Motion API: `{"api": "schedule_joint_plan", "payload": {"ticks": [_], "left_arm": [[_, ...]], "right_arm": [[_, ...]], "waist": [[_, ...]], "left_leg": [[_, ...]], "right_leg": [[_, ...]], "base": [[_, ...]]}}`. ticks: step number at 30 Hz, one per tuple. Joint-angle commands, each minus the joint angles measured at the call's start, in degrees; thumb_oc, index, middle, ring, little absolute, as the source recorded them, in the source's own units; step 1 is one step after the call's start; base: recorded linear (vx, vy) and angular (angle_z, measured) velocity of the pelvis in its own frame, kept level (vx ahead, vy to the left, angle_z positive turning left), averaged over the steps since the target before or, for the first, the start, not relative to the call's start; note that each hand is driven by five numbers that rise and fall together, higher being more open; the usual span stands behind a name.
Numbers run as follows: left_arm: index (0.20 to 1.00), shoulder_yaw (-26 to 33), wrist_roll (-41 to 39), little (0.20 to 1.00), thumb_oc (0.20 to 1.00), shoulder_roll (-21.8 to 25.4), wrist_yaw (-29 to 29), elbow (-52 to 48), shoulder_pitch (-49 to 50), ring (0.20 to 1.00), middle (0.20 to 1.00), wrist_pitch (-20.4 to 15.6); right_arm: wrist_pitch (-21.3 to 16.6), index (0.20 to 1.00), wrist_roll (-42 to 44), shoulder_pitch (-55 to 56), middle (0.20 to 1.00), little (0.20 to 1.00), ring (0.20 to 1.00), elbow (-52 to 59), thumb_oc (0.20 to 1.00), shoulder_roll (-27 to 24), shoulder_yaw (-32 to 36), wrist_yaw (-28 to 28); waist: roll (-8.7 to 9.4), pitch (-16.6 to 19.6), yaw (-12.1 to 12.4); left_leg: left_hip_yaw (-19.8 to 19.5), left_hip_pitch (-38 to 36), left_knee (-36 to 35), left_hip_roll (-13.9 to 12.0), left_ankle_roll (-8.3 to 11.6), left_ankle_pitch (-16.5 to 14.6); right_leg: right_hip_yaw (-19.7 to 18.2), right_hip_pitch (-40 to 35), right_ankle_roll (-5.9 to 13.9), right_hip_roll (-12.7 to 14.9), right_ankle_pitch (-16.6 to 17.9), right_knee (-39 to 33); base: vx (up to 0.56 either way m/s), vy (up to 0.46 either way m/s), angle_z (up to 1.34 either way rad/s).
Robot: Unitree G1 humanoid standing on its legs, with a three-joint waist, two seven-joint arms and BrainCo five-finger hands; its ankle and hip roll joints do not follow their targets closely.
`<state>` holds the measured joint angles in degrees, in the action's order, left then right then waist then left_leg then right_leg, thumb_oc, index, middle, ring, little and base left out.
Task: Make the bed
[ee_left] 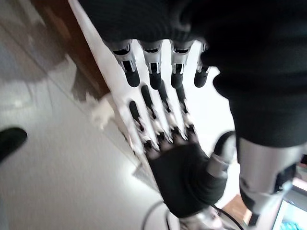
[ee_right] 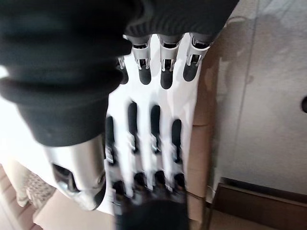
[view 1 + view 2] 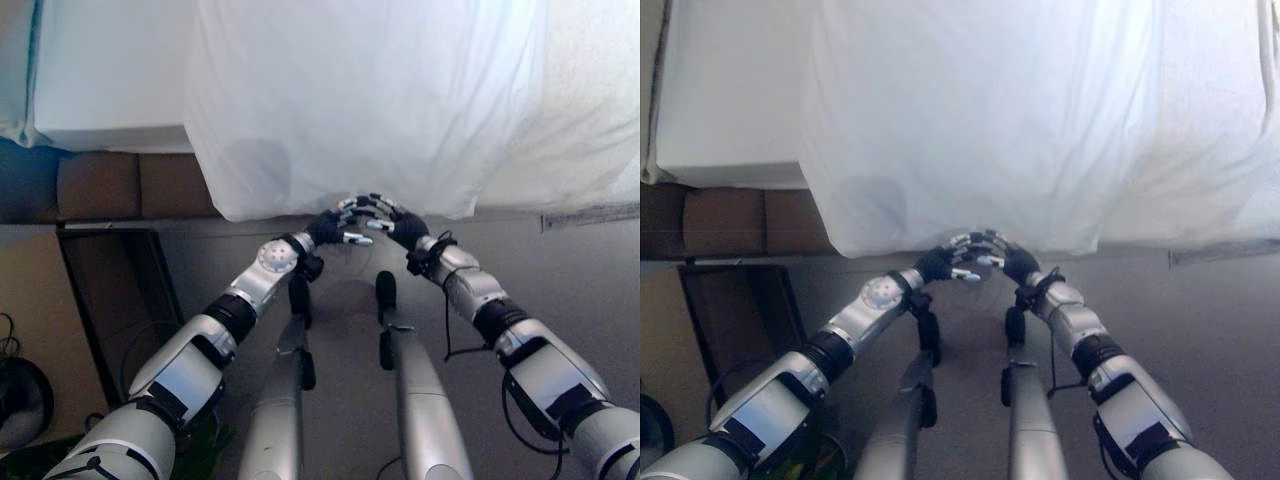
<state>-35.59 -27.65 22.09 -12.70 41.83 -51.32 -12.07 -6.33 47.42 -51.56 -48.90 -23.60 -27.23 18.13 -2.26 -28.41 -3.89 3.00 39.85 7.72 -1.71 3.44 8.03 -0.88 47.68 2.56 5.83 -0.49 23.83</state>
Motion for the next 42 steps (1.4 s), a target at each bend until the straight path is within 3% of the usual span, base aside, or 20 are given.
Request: {"api": "schedule_joint_plan", "payload": {"ticks": [1,8,11,21,27,29,33,42], "left_arm": [[1.000,3.7,3.9,1.000,1.000,1.3,4.4,1.8,-4.7,1.000,1.000,-5.4],[1.000,4.4,7.5,1.000,1.000,5.8,13.4,8.2,-12.7,1.000,1.000,-6.6],[1.000,5.0,6.7,1.000,1.000,5.9,16.7,12.3,-15.8,1.000,1.000,-6.7],[1.000,5.6,5.7,1.000,1.000,10.0,22.4,22.6,-24.1,1.000,1.000,-6.2],[1.000,7.0,2.5,1.000,1.000,13.7,23.6,25.4,-24.1,1.000,1.000,-5.0],[1.000,7.0,2.5,1.000,1.000,13.7,23.6,25.4,-24.2,1.000,1.000,-5.0],[1.000,9.7,2.9,1.000,1.000,16.4,27.3,27.9,-21.8,1.000,1.000,-3.6],[1.000,18.3,2.4,1.000,1.000,14.8,31.5,34.1,-12.2,1.000,1.000,1.0]], "right_arm": [[-1.7,1.000,2.9,-3.4,1.000,1.000,1.000,-0.2,1.000,-1.6,0.6,1.0],[-3.3,1.000,7.3,-11.7,1.000,1.000,1.000,-3.6,1.000,-2.6,0.3,-2.2],[-3.5,1.000,11.0,-14.4,1.000,1.000,1.000,-6.8,1.000,-1.9,0.5,-4.4],[-3.7,1.000,9.7,-24.1,1.000,1.000,1.000,-19.6,1.000,-5.1,0.4,-10.6],[-2.3,1.000,7.7,-26.8,1.000,1.000,1.000,-27.6,1.000,-10.2,3.1,-18.4],[-2.3,1.000,7.7,-26.9,1.000,1.000,1.000,-27.6,1.000,-10.2,3.1,-18.4],[-1.0,1.000,5.7,-25.9,1.000,1.000,1.000,-31.6,1.000,-14.5,5.7,-22.7],[-0.1,1.000,4.9,-17.5,1.000,1.000,1.000,-33.2,1.000,-15.2,12.7,-27.4]], "waist": [[0.74,2.4,0.2],[1.62,2.7,0.1],[1.77,2.7,0.0],[1.76,3.9,0.2],[1.18,4.0,0.5],[1.17,3.7,0.5],[0.27,3.6,1.1],[-1.03,3.2,1.6]], "left_leg": [[-1.3,6.1,9.5,-2.1,2.26,-4.8],[-1.1,12.5,16.6,-2.5,2.59,-6.4],[-0.8,13.3,16.2,-2.6,2.79,-6.2],[-0.4,13.2,14.6,-3.1,3.64,-5.1],[-0.3,10.3,10.8,-3.6,4.27,-3.6],[-0.3,10.0,10.5,-3.6,4.29,-3.5],[-0.3,5.9,4.7,-3.4,4.94,-1.1],[-0.3,-0.7,-1.3,-3.0,5.19,1.2]], "right_leg": [[-2.5,1.5,5.49,2.8,3.5,-2.7],[-2.7,7.5,5.00,2.7,2.1,3.6],[-2.4,8.3,5.21,3.1,2.2,3.5],[-1.7,8.3,5.22,3.6,2.4,2.6],[-0.6,5.2,5.37,4.0,2.6,0.2],[-0.5,4.9,5.36,4.0,2.7,0.0],[0.4,1.0,5.74,4.3,3.3,-3.8],[1.7,-5.0,6.18,4.7,4.4,-8.1]], "base": [[0.00,0.000,0.00],[-0.02,0.001,0.02],[-0.02,0.006,0.00],[-0.01,0.002,0.00],[0.00,0.000,0.00],[0.00,-0.006,0.03],[0.02,-0.038,0.03],[0.02,-0.017,0.00]]}}
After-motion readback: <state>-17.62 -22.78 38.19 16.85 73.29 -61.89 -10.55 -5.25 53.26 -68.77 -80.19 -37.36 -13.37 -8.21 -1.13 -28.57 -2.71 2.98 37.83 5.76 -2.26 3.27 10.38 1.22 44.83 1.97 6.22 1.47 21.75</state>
